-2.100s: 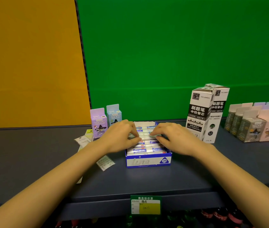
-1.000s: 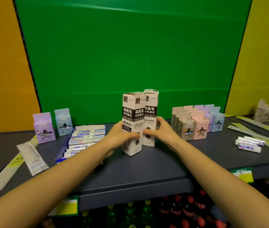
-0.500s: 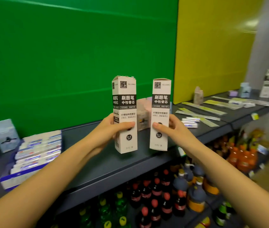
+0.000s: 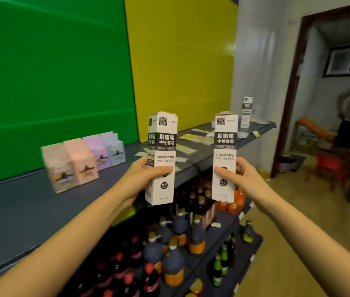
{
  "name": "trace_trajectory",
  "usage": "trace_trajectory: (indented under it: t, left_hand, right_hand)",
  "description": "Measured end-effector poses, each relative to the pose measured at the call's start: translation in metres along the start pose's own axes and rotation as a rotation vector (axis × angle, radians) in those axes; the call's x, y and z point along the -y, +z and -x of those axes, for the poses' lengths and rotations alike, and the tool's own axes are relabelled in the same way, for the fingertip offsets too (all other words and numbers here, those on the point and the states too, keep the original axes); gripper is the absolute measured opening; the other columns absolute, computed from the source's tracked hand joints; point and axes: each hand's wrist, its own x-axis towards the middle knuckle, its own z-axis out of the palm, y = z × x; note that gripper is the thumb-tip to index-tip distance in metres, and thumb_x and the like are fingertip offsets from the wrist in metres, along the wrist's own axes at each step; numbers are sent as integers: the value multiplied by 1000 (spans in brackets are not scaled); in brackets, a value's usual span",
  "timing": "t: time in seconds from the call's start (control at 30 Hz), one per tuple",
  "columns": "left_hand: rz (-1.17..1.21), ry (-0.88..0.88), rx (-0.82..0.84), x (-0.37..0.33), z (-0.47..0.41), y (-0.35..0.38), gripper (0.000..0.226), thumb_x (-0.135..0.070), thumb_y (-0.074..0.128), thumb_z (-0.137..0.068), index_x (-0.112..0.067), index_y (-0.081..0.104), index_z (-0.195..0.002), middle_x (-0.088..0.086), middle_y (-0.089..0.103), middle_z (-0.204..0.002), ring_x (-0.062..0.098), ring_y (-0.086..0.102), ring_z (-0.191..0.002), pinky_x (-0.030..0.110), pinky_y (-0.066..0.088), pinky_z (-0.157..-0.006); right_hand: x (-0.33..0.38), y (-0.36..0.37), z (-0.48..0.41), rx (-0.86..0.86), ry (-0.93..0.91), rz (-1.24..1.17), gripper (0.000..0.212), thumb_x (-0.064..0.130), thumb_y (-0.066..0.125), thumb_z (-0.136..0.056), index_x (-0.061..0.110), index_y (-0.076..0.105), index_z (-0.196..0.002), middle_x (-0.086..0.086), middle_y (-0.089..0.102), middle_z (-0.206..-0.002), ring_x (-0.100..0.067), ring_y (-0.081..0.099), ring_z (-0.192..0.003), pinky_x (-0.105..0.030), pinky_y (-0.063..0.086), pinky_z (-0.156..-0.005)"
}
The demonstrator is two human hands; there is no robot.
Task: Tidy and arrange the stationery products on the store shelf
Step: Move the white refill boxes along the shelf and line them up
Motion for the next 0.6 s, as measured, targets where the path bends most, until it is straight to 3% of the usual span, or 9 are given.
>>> trace_trajectory:
  t: [0.13, 0.27, 0.4, 0.5, 0.6]
  left_hand:
    - [8, 9, -31, 7, -39, 64, 25, -13, 74, -70, -22, 63, -90, -3, 74, -87, 12, 69, -74, 35, 53, -77]
    - [7, 23, -44, 15, -75, 128, 22, -11, 73, -73, -24, 63, -88, -4, 73, -88, 12, 68, -77, 31, 52, -73]
    - [-38, 27, -25, 27, -108, 184, 19, -11, 71, -76, -26, 64, -86, -14, 74, -76, 5, 68, -75, 23, 49, -65]
    - [-66, 33, -7, 35, -138, 222, 22, -12, 72, -75, -25, 65, -91, -11, 73, -86, 6, 69, -78, 24, 49, -68]
    - [-74, 55, 7, 43, -176, 261, 22, -12, 73, -73, -26, 67, -89, -15, 74, -81, 1, 69, -73, 23, 49, -67]
  right_hand:
    - [-21, -75, -18, -35, 6, 16, 40, 21, 67, -82, 13, 50, -116, -4, 63, -118, -20, 62, -106, -37, 53, -88]
    - [-47, -145, -39, -78, 14, 32, 41, 26, 68, -81, 14, 51, -117, 0, 64, -115, -19, 64, -102, -26, 52, -72]
    - [-76, -208, -60, -126, 31, 36, 40, 26, 68, -81, 13, 52, -115, 0, 65, -113, -15, 66, -96, -36, 55, -82]
    - [-100, -250, -80, -152, 35, 22, 32, 22, 67, -81, 18, 52, -110, 6, 65, -106, -8, 65, -93, -24, 56, -73]
    - [-121, -289, -110, -156, 38, 14, 34, 21, 66, -82, 18, 51, -112, 8, 64, -104, -6, 64, -92, -15, 56, -65]
